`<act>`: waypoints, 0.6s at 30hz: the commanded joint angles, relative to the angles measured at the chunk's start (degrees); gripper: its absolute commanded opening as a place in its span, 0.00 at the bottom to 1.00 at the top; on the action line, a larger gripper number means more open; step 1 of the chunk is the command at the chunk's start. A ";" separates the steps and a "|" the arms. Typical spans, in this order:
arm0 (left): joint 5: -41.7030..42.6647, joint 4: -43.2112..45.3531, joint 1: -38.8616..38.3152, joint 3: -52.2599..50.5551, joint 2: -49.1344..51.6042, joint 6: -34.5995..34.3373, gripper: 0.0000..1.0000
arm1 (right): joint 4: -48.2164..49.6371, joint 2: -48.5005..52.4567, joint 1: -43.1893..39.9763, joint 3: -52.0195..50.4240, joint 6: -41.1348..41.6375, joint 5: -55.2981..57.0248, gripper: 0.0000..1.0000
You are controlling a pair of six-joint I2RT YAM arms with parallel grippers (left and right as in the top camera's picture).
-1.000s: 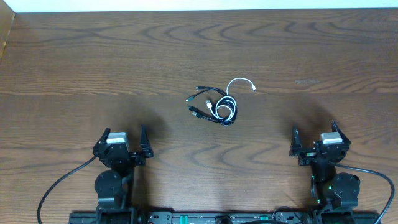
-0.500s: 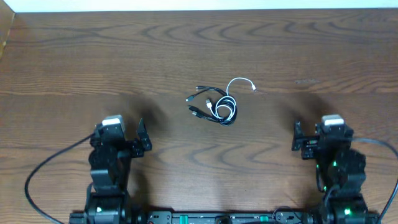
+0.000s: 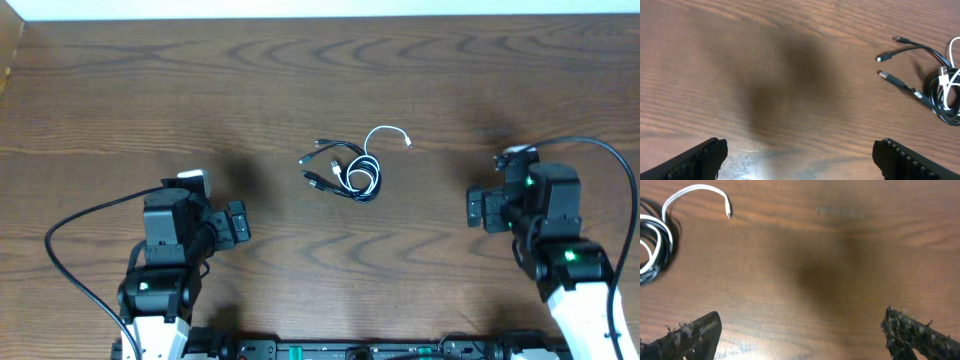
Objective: Untangle cables
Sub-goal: 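Raise both grippers and move them toward the cable bundle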
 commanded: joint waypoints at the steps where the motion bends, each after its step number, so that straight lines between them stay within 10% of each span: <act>1: 1.44 -2.78 0.24 2.91 0.96 -7.50 0.98 | -2.43 3.39 0.55 3.98 0.26 0.74 0.99; 18: 4.02 -6.38 0.24 2.89 1.03 -9.09 0.98 | 3.65 3.56 0.55 4.20 6.73 -0.96 0.99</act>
